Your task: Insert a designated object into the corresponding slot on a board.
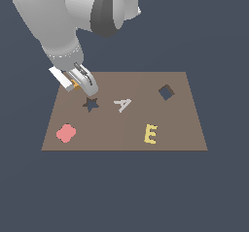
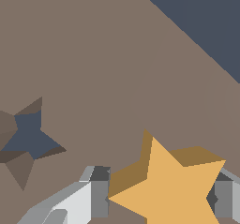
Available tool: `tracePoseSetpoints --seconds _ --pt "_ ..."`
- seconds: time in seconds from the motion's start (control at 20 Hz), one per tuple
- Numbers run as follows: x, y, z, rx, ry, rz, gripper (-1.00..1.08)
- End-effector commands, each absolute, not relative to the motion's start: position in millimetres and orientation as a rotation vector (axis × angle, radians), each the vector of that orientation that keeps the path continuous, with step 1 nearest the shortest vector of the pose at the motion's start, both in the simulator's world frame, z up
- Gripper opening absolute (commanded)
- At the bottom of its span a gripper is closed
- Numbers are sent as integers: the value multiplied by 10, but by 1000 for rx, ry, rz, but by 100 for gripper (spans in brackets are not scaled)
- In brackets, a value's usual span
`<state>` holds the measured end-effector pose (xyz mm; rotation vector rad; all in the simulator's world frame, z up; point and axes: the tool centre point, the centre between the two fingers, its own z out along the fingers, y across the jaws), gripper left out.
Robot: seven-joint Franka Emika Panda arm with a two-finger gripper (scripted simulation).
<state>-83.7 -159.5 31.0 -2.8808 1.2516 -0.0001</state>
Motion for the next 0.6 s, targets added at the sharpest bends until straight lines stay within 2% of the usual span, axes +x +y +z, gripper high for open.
tracePoseSetpoints --seconds 0.0,0.55 --pt "-816 -1605 313 -2903 1199 -1 -100" --pt "-647 -1630 332 -3047 764 -2 -100"
